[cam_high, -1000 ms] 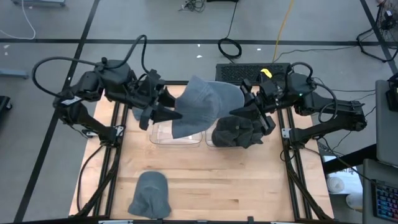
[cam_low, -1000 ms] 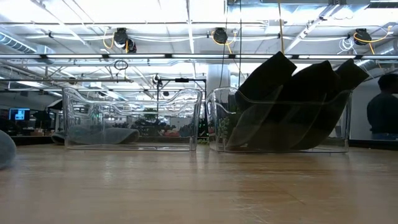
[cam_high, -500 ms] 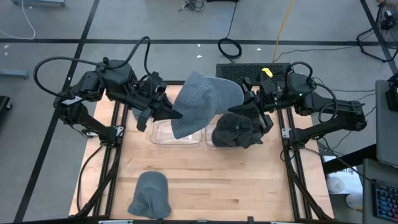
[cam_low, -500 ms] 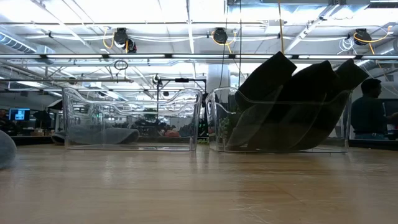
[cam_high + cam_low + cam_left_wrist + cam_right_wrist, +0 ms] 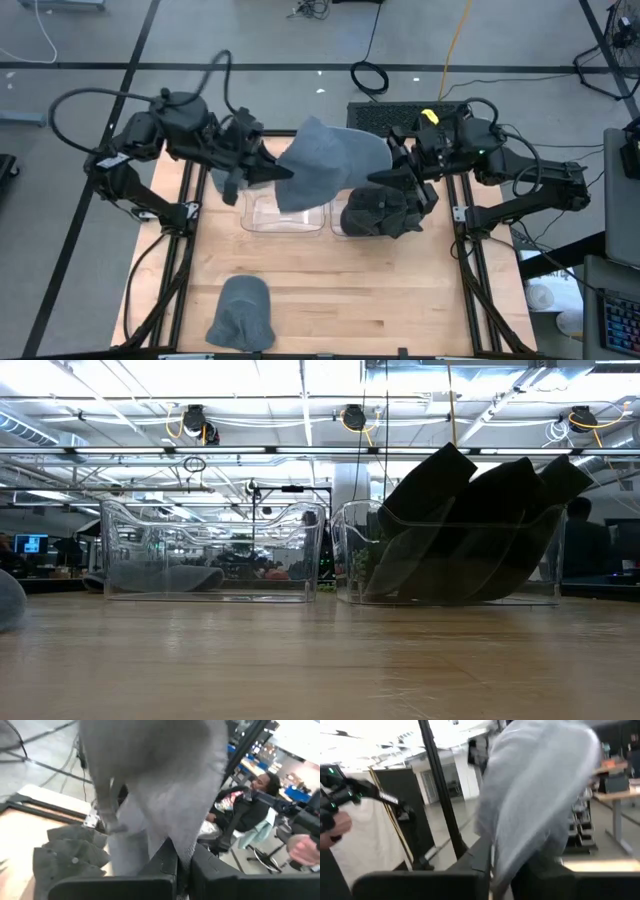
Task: Pick & Place hat
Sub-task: Put the middle gray cap into the left transparent bin
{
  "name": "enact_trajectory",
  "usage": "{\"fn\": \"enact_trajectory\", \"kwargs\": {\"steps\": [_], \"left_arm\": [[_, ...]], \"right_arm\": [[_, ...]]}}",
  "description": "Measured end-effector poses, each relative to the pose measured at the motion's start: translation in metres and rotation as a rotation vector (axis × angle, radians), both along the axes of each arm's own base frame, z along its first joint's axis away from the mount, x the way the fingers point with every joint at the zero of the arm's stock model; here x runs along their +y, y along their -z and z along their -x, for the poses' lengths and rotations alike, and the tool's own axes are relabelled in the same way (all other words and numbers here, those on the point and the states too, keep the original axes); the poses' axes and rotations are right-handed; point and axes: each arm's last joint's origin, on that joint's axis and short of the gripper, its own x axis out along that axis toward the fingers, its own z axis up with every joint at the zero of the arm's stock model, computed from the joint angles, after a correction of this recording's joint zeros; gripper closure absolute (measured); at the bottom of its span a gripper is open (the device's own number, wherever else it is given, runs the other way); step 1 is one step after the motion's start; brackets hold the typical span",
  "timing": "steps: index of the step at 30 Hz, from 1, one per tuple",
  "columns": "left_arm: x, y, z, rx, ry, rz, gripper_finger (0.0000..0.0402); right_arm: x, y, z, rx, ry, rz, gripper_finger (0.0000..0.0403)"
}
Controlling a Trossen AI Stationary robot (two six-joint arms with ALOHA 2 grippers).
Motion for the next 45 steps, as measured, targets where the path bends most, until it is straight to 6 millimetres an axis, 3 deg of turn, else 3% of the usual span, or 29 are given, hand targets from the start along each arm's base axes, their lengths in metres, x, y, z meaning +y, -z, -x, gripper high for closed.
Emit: {"fn": "enact_trajectory", "kwargs": {"steps": [10, 17, 26, 34, 39, 45], "left_arm": [[0.019, -0.015, 0.030, -0.076, -0.088, 0.004, 0.0394], [0.035, -0.019, 0.040, -0.089, -0.145, 0.030, 0.0394], [0.051, -0.013, 0.046, -0.026, -0.168, 0.061, 0.0394], [0.058, -0.010, 0.048, 0.001, -0.187, 0.067, 0.0394], [0.059, -0.010, 0.049, 0.007, -0.187, 0.070, 0.0394], [0.061, -0.009, 0.049, 0.021, -0.204, 0.097, 0.0394]], "right_arm": [[-0.004, 0.006, 0.015, 0.117, 0.018, 0.009, 0.0192], [-0.005, 0.002, 0.048, 0.138, 0.141, 0.044, 0.0106], [-0.003, 0.007, 0.094, 0.222, 0.183, 0.166, 0.0085], [-0.003, 0.016, 0.120, 0.287, 0.259, 0.184, 0.0085], [-0.005, 0.042, 0.137, 0.299, 0.349, 0.142, 0.0085], [-0.004, 0.084, 0.152, 0.161, 0.367, 0.051, 0.0085]]}}
